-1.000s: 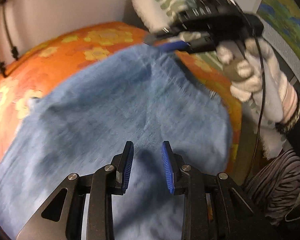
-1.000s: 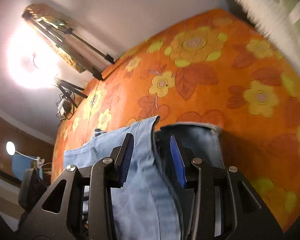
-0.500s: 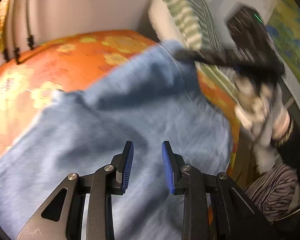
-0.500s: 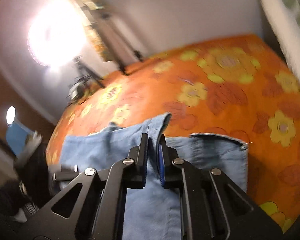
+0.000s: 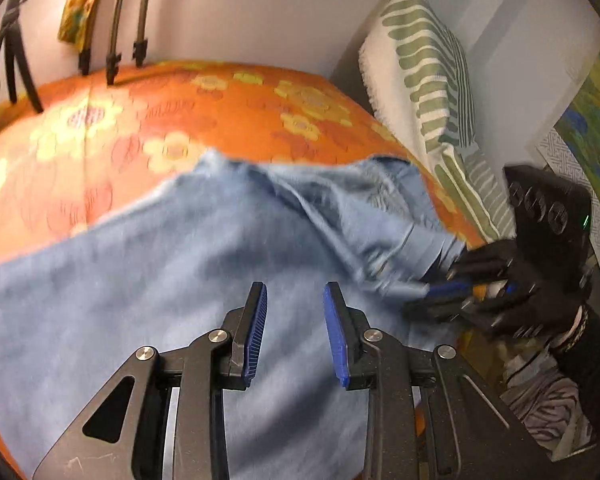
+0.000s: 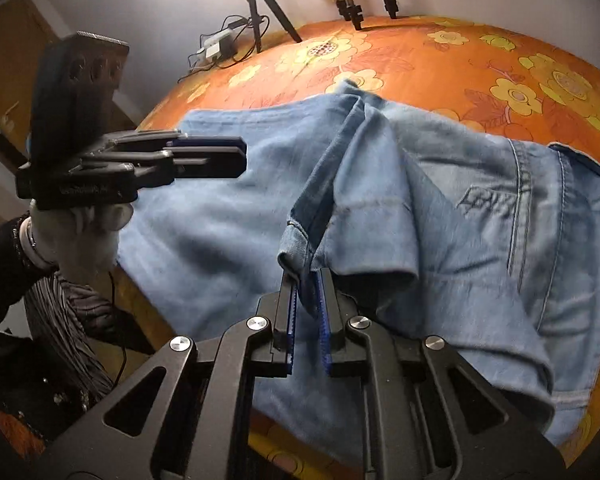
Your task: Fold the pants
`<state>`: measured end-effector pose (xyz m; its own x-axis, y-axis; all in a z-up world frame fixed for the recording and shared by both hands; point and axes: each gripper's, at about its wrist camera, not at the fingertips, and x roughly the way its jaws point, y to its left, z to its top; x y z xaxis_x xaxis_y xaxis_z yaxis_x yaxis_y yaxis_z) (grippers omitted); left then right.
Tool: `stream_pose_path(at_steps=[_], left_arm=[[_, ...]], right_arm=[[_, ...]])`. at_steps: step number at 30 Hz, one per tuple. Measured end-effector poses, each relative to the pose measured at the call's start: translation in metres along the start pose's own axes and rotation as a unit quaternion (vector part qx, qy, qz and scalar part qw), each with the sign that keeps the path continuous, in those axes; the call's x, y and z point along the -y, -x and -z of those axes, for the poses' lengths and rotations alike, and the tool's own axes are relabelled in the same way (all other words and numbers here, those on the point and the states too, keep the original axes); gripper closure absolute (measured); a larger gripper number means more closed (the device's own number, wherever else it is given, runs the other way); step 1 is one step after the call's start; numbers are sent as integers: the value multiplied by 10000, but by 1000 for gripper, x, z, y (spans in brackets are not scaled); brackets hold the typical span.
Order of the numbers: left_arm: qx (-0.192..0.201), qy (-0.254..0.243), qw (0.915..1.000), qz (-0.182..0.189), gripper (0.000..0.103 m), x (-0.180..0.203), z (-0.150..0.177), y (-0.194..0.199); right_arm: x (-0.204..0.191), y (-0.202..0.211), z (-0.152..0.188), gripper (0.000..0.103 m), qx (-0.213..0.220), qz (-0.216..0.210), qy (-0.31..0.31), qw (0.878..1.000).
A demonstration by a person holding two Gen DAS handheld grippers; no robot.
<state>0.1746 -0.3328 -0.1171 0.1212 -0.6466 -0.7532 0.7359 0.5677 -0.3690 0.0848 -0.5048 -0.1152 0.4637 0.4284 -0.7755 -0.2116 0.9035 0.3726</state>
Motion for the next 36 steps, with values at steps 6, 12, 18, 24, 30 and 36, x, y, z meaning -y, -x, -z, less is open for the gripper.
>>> stream_pose_path(at_steps=[6,12,18,24,30,36], left_arm=[[-71,438,9989,119,75,-19,16,9],[-108,323,9994,27,75,-14,17,3],[33,291,9995,-103,75,-15,13,26],[-221,167,9979,-578,75,-37,45,51],[-267,540,9948,-824,75,-71,61,57],[-275,493,9955,-760,75,-74,65,58]], right_arm=[[4,42,1,88,572,-156,-203,9980],[-23,68,-7,64,908,-190,174,9955],[-47,32,-16,37,615,525,774,9937],[-66,-30,4,37,-183,1576,1652,9734],[-46,-32,1,68,-292,1758,1329,9750],[-43,-23,-7,89,-326,1837,1288,9740]])
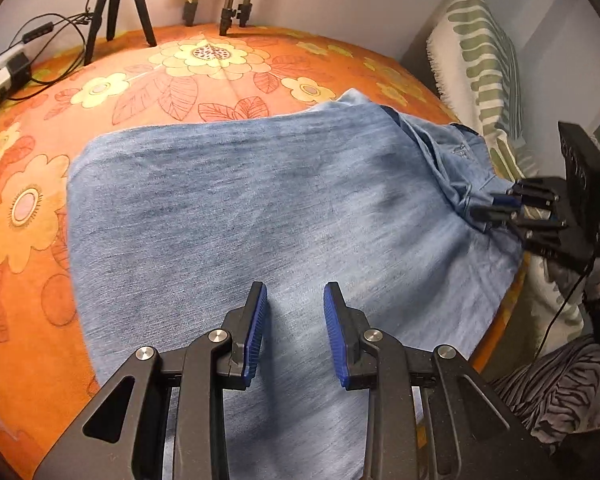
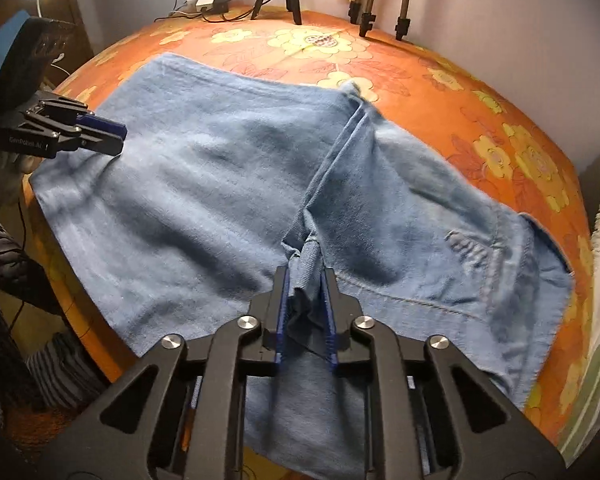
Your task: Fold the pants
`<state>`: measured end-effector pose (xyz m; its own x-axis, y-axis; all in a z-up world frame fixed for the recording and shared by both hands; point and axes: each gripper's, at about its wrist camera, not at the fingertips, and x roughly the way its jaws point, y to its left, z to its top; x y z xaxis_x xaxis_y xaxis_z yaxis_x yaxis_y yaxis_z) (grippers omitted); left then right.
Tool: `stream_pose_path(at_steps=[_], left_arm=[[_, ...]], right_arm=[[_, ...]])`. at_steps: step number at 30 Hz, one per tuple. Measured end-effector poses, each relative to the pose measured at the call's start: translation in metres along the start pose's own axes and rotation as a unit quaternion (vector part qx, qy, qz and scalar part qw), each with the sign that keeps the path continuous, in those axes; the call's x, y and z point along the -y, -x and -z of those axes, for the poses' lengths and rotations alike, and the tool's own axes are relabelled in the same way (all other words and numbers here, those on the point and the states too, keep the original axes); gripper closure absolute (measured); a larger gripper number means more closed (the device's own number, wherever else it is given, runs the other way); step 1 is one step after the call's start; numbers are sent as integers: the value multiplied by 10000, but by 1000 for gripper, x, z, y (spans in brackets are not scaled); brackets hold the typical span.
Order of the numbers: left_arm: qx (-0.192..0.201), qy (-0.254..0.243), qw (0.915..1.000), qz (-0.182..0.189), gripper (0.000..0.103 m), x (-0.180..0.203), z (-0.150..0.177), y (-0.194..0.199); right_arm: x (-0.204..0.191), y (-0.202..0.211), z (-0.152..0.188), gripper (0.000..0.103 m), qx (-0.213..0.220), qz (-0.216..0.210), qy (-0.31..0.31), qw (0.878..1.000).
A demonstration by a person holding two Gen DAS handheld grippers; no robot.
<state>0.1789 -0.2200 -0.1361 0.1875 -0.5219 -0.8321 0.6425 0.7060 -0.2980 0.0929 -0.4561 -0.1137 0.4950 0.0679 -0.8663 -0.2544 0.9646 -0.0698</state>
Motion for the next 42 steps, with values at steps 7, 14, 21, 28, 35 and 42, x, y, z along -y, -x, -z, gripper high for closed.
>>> stream_pose_path(at_steps=[7,14,21,28,35,42], left_arm=[[45,61,10000,56,75,-2,1,1],[159,236,9996,2,75,-12,-5,12],[881,1111,9895,-274,57,-54,10,68],[738,1863,9797,20,57,-77,59,70],[622,1724,9826,287,57,-71,70,72],[549,1730,9831,227,57,-73,78,72]], right_arm=[[67,30,-27,89,647,698,-766,9925],[125,26,-37,72,776,1643,-1713,9683],[83,30,-46,70,900,1193,-1335,9797],[42,36,-67,56,1036,-26,-1606,9816],[-32,17,-111,55,947,-1219,-1664,9739],[-129,-51,-162,77,441,-1754,-1345,9743]])
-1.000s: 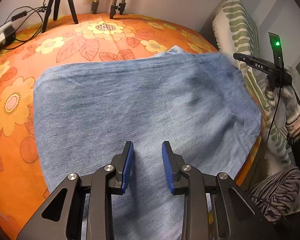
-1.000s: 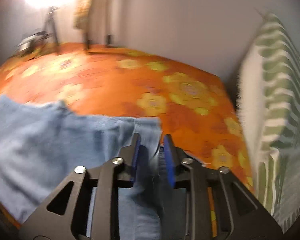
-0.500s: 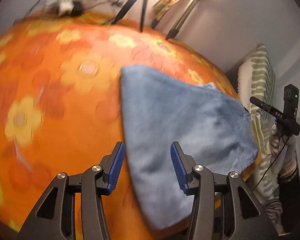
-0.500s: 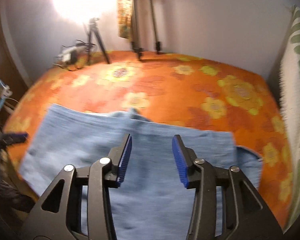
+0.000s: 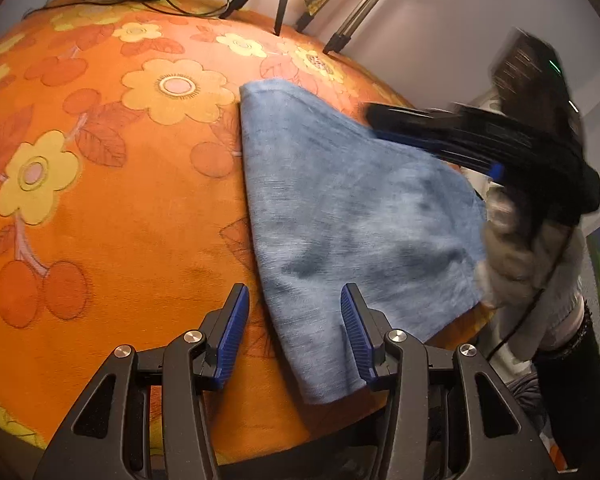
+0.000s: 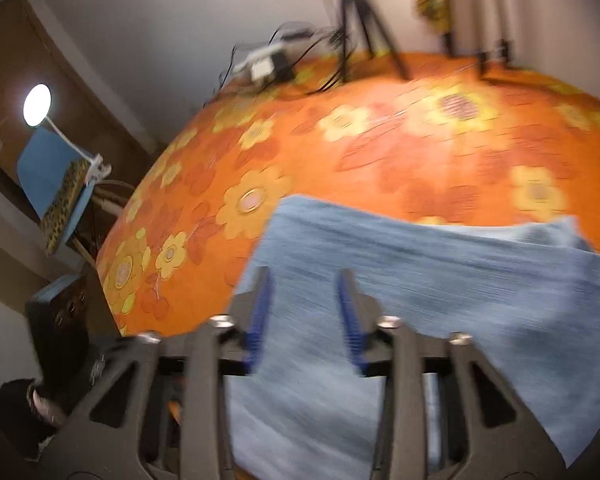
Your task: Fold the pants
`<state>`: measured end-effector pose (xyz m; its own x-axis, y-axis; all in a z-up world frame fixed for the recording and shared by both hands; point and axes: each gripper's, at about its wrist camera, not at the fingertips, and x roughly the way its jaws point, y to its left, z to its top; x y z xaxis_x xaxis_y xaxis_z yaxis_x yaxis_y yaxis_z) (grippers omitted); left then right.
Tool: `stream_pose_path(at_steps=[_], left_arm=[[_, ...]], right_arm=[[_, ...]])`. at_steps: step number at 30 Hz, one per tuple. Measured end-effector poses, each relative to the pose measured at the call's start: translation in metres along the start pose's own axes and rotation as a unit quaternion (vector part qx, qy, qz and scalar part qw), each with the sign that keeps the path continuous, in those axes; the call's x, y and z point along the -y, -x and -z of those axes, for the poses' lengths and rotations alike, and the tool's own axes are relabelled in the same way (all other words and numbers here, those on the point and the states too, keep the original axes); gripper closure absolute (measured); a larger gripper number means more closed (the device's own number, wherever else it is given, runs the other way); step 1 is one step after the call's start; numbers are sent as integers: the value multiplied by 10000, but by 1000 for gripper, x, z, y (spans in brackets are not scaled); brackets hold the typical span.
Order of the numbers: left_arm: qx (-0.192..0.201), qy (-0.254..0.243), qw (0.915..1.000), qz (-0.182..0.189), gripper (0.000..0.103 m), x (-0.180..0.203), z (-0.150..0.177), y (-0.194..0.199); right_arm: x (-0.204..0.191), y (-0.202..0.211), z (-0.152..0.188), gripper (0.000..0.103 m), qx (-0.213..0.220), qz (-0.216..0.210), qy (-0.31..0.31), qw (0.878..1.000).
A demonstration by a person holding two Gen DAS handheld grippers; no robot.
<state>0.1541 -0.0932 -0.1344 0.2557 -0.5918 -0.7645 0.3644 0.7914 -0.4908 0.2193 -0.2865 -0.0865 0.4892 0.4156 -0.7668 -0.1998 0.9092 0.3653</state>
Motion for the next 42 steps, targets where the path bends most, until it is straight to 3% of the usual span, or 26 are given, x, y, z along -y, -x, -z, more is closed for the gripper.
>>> stream_pose_path(at_steps=[3,8,11,17,22,29,36,42], left_arm=[[87,-87,9998,-152,60,-2,4,4],[63,-98,9999,-60,60,-5,10,9],[19,-163,9999,20,63,-2,13,8],[-34,-70,9993,379,63,9,17,7],[44,133,9986,514,70,14,16,6],[278,250,9978,543,76,16,21,15],[377,294,9977,471,76,17,25,16],[542,274,9981,127,75,19,31,20]], right_arm=[[-19,-39,-7,82,-234,80,63,9997],[-38,-85,-19,82,-521,820,419,9944],[-35,-100,-28,82,-601,1029,436,9919],[-34,-92,-37,78,-774,859,23,9933],[-52,-75,-40,59,-893,943,50,9915],[-72,-102,-26,58,-1471,1375,140,9794],[-92,-123,-17,53,-1641,2099,765,9608],[-88,-121,-21,58,-1643,2106,715,9610]])
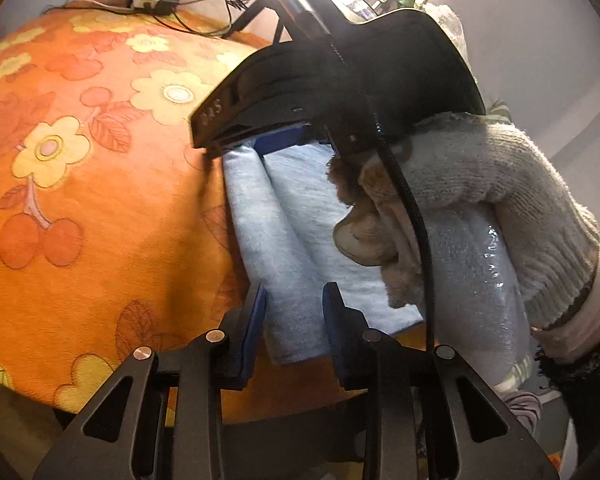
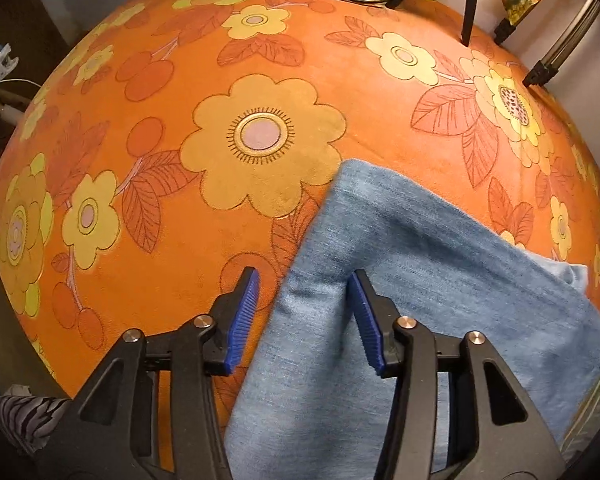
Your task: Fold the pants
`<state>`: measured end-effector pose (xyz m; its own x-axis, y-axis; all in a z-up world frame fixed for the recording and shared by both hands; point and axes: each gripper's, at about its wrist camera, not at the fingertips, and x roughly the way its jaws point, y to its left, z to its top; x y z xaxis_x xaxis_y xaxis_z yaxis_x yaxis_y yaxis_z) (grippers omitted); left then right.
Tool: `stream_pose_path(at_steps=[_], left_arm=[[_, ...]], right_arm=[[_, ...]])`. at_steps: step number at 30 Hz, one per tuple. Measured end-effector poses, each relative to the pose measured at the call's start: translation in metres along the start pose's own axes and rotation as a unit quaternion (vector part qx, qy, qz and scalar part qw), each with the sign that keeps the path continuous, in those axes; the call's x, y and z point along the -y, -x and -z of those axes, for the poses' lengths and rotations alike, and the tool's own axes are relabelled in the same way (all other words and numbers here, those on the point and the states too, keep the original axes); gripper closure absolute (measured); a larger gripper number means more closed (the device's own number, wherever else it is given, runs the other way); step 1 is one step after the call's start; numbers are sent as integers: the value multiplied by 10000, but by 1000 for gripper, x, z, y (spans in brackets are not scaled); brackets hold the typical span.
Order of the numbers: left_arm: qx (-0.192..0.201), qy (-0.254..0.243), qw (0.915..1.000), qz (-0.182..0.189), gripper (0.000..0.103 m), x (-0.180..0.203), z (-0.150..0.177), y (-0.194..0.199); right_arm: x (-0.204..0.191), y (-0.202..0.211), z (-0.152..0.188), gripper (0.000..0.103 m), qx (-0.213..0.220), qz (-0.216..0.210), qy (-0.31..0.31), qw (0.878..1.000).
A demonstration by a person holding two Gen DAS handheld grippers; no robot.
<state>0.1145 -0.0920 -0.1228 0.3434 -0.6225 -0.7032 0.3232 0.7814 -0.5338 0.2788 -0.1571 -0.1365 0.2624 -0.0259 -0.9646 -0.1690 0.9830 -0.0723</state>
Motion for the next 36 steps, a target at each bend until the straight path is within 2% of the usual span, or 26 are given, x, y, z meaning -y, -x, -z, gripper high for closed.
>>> stream_pose_path(at_steps=[2,5,7,9,12,14,19,20,21,23,27,31,36], left_arm=[[0,-23,9999,-121,73,1,3,1],[21,40,9997,-247,71,3,2,-4],[58,100,9995,-310,59,3,-2,-8],[120,123,9989,-443,56,1,-5,-9],[77,80,9984,-561,56,1,-9,-17],[5,141,9986,-507,56,0,-9,-19],[-59,-106,9989,-460,56,15,-12,-29],[-52,-151,9988,-453,59,18,-11,-30],[-9,-223,9986,-473,69,23,-10,-30],[77,-323,9981,-515,81,30,-8,-26],[370,-442,9970,-510,87,42,-14,-17],[758,-1012,9909,-461,91,67,-23,-4],[914,-1416,9853,-279,92,106,-25,-12]], right_arm=[[0,2,-1,71,20,125,32,9999],[-1,2,-1,79,30,80,50,10000],[3,4,-1,88,60,-57,-24,10000],[10,6,-1,92,127,-224,-146,9996],[19,10,0,96,255,-455,-262,9983],[24,15,2,97,334,-571,-298,9974],[40,33,5,98,552,-855,-415,9939],[44,37,6,98,597,-920,-463,9929],[48,40,7,98,640,-972,-507,9919],[56,46,10,98,723,-1078,-600,9897],[71,57,16,98,873,-1203,-759,9860],[94,75,24,98,1113,-1317,-933,9806],[134,95,43,98,1369,-1539,-1287,9701]])
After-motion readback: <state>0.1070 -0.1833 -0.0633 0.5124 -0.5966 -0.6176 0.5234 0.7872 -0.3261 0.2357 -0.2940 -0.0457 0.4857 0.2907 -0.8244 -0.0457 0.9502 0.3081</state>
